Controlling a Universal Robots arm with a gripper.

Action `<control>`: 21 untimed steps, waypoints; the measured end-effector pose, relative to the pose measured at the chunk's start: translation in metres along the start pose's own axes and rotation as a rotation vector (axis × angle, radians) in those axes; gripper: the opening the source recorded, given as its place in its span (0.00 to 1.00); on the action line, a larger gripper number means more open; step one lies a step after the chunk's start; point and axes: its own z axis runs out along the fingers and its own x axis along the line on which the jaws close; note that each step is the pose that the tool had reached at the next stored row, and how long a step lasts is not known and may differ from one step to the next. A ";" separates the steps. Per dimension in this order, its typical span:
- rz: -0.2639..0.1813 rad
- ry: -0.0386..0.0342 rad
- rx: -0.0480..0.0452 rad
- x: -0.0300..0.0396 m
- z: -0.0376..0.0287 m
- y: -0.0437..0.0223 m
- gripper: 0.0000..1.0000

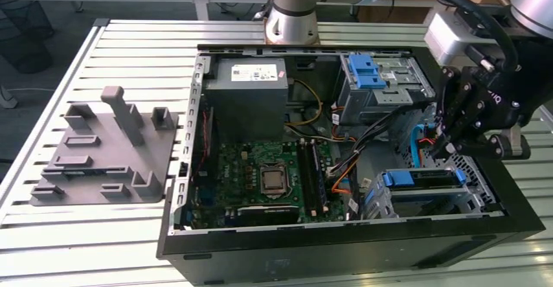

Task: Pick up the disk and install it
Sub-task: 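Insert the first disk wire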

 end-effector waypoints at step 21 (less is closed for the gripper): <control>0.001 0.0007 0.0031 -0.0175 0.0069 -0.0140 0.18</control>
